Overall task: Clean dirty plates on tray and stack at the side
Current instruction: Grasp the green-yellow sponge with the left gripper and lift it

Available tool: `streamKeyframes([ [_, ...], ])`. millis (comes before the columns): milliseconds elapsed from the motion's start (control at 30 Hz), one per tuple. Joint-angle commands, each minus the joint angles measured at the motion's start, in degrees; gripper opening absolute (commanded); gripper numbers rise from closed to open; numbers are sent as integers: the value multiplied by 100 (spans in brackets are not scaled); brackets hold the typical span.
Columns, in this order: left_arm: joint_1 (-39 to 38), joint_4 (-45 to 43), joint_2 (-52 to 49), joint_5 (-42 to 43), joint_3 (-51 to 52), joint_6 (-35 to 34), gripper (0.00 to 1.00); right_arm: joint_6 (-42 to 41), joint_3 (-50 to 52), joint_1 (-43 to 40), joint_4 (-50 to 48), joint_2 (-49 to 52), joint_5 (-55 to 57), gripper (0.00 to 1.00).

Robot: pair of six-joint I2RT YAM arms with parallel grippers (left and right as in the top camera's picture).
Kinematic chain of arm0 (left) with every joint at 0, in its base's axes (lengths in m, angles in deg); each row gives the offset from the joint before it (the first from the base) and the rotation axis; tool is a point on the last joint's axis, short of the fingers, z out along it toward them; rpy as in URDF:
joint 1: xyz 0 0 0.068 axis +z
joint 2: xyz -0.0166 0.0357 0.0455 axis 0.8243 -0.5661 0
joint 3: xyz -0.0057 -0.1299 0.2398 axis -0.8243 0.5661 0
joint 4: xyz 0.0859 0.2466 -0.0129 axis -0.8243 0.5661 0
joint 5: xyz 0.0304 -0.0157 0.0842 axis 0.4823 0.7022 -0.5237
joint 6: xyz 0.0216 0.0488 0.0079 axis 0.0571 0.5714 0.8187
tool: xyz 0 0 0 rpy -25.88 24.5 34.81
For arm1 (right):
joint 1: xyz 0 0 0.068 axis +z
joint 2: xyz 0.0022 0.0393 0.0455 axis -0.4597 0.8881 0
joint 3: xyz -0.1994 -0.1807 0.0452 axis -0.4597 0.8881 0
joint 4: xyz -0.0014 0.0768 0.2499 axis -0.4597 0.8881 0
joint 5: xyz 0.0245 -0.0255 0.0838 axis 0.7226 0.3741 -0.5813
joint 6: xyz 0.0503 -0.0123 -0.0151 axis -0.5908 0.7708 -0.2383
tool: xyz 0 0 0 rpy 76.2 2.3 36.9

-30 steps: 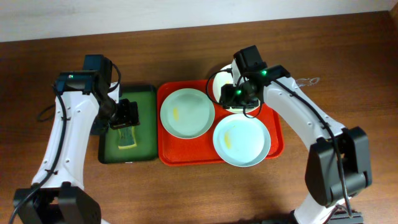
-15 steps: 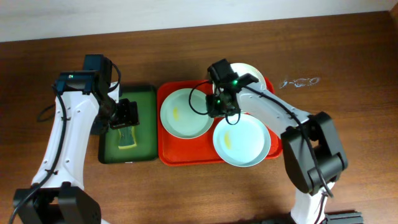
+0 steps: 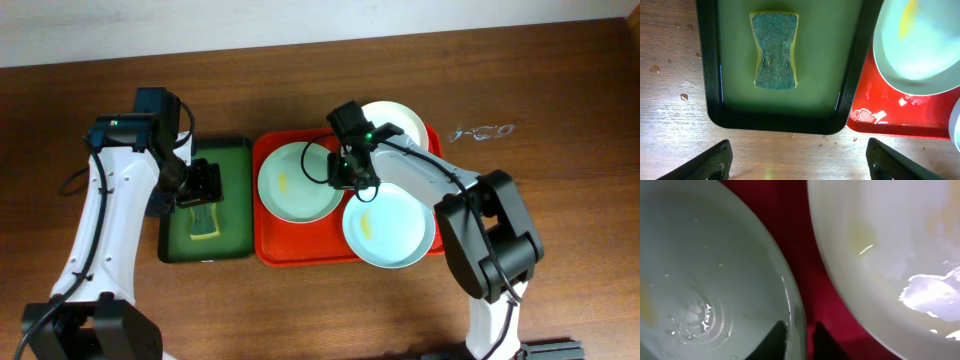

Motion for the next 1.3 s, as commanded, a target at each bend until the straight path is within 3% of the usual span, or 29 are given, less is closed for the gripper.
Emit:
streamKeyframes([
  [0,-13,-20,-15,-37,-131,-35,80,-44,22,52,-37,131,66,11],
  [33,-13,-22,-15,-39,-131,-35,77,-46,20,52,-37,129,63,8],
  [67,-13,-17,-15,-39,-129,-35,69,-44,20,48,-35,129,61,4],
  [200,-13,-149,-15,-57,120,-31,49,-44,20,48,-20,129,-42,4],
  [400,-13,-1038,-127,-345,916,-31,49,-44,20,48,-13,129,-42,4],
  [733,-13,-2402,-219,-498,1687,-37,32,-44,20,48,-9,129,-42,4],
  [1267,-11,-3779,-247,-776,2688,-162,33,-42,22,48,-11,129,-37,5],
])
